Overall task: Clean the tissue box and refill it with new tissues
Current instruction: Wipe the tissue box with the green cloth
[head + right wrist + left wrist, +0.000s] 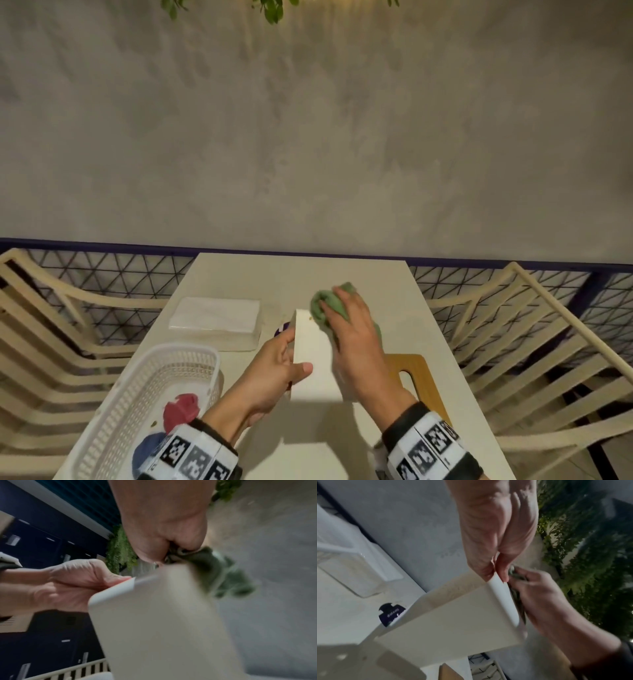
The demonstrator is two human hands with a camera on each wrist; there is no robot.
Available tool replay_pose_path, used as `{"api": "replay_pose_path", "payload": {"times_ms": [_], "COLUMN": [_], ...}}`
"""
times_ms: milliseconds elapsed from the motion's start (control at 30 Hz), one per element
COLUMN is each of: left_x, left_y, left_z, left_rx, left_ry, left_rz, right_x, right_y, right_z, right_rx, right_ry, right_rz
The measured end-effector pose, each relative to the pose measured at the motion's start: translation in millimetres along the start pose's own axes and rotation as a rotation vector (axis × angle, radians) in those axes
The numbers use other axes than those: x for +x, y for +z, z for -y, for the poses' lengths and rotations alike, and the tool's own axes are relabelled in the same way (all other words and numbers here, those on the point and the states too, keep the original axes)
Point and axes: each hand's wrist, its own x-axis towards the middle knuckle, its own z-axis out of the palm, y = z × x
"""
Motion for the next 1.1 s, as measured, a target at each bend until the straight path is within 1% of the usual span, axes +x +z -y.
{"api": "replay_pose_path", "payload": {"times_ms": [33, 100, 133, 167, 200, 233, 300, 333, 400, 467, 500, 567, 600, 633, 700, 767, 800, 867, 900, 933, 1000, 1033, 1067, 1100], "left_x": [-0.6, -2.1, -3.6, -6.2, -9.6, -12.1, -15.8, -16.7, -19.0, -22.1, -24.6, -27.6, -27.5, -25.6, -23.2, -24.1, -25.8, -29.5, -29.0, -26.7, -24.7, -25.2, -26.5, -27.5], "left_y": [3.3, 3.2, 0.4, -1.7, -2.1, -2.6, 1.3, 2.6, 0.7, -5.8, -7.4, -8.3, -6.9, -7.1, -8.6, -11.0, -10.7, -6.8, -5.5, -6.1, -11.0, -13.3, -14.5, -14.6], "left_z": [0.9, 1.4, 1.3, 0.7, -0.7, -0.8, -2.3, -4.0, -7.0, -7.7, -7.8, -4.0, -3.0, -1.8, -2.4, -3.3, -3.8, -4.3, -4.0, -2.7, -0.5, -0.7, -1.1, -0.9], "left_rx": [0.032, 0.067, 0.061, 0.065, 0.08, 0.099, 0.087, 0.074, 0.076, 0.074, 0.079, 0.046, 0.046, 0.064, 0.096, 0.113, 0.121, 0.169, 0.204, 0.215, 0.201, 0.22, 0.247, 0.262], "left_ry": [0.038, 0.114, 0.147, 0.173, 0.2, 0.213, 0.209, 0.215, 0.261, 0.313, 0.316, 0.298, 0.295, 0.297, 0.324, 0.336, 0.333, 0.327, 0.331, 0.336, 0.345, 0.348, 0.348, 0.335], "left_rz": [-0.057, -0.209, -0.255, -0.27, -0.261, -0.24, -0.218, -0.22, -0.268, -0.297, -0.287, -0.237, -0.221, -0.242, -0.297, -0.33, -0.309, -0.261, -0.27, -0.299, -0.365, -0.38, -0.367, -0.347], "right_x": [4.0, -5.2, -12.7, -18.0, -20.0, -17.0, -1.2, 5.2, 3.4, -5.6, -7.4, -1.4, 3.6, 7.7, 5.8, 0.8, 2.6, 11.5, 15.7, 19.0, 15.7, 13.4, 14.0, 17.0], "right_y": [2.5, 6.4, 3.0, -2.7, -8.6, -14.0, -21.9, -22.5, -16.3, -18.3, -23.1, -30.6, -32.7, -31.8, -27.6, -32.2, -37.6, -45.8, -48.0, -48.7, -46.8, -49.5, -54.7, -59.0], "right_z": [12.2, 28.8, 28.5, 24.1, 18.2, 12.9, 16.4, 25.4, 40.5, 34.4, 25.3, 17.6, 23.1, 32.5, 50.3, 47.3, 40.8, 36.0, 41.7, 50.1, 60.2, 57.6, 51.2, 42.0], "right_rx": [-0.045, -0.073, -0.068, -0.062, -0.058, -0.06, -0.017, 0.004, 0.005, 0.014, 0.019, 0.05, 0.069, 0.073, 0.057, 0.052, 0.064, 0.109, 0.125, 0.131, 0.138, 0.165, 0.202, 0.236], "right_ry": [-0.086, -0.301, -0.39, -0.437, -0.437, -0.398, -0.266, -0.239, -0.322, -0.412, -0.4, -0.313, -0.282, -0.287, -0.354, -0.411, -0.392, -0.284, -0.249, -0.255, -0.352, -0.382, -0.347, -0.256], "right_rz": [0.01, 0.043, 0.034, 0.009, -0.033, -0.082, -0.181, -0.202, -0.182, -0.129, -0.14, -0.22, -0.247, -0.249, -0.181, -0.114, -0.108, -0.119, -0.112, -0.085, -0.029, -0.005, 0.024, 0.044]}}
